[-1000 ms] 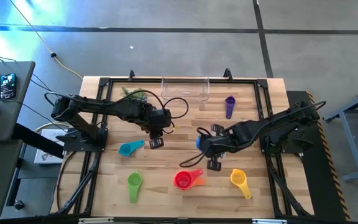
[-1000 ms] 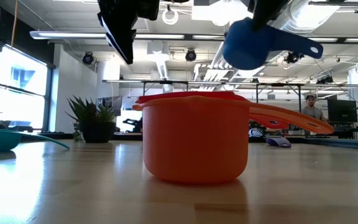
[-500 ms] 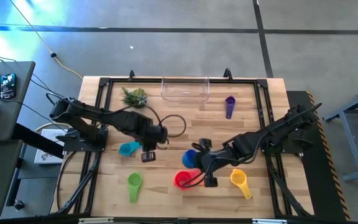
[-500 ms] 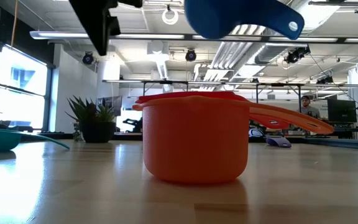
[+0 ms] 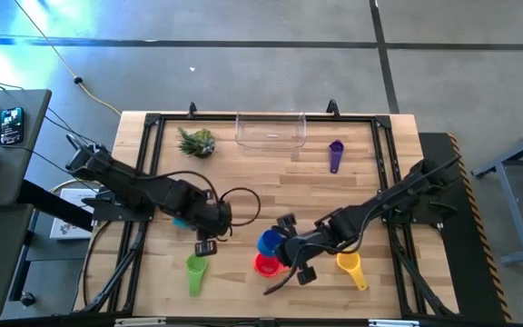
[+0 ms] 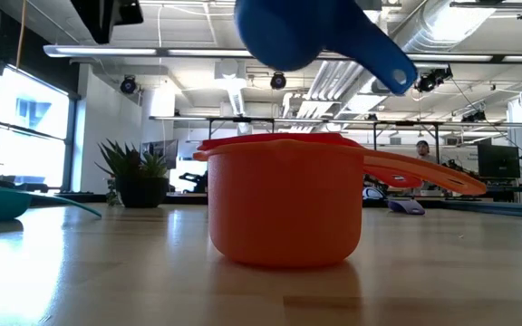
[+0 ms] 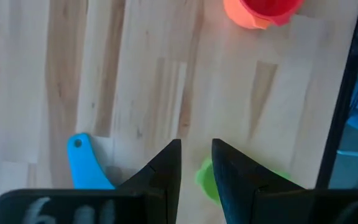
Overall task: Nest measuring cups in basket
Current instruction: Stack the blue measuring cup on the red measuring cup
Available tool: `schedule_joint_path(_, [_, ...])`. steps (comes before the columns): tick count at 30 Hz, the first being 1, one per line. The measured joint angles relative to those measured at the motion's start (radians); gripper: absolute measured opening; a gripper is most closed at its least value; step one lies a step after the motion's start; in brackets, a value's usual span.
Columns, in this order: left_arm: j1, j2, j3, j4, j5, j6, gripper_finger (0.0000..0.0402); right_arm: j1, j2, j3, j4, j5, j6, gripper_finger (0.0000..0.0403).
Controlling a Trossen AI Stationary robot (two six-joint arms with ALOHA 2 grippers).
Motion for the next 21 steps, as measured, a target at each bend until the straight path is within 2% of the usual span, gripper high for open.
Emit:
schedule_joint_path(12, [-0.027, 0.001, 0.000, 0.009, -0.009, -0.135, 0.0078, 0.006, 0.061, 0.000, 0.042, -0.114, -0.179, 0.0005])
schedule_joint_path(21, [-0.027, 0.001, 0.000, 0.009, -0.038, -0.162, 0.0078, 0.014, 0.076, 0.000, 0.021, -0.112, -0.319, 0.0006])
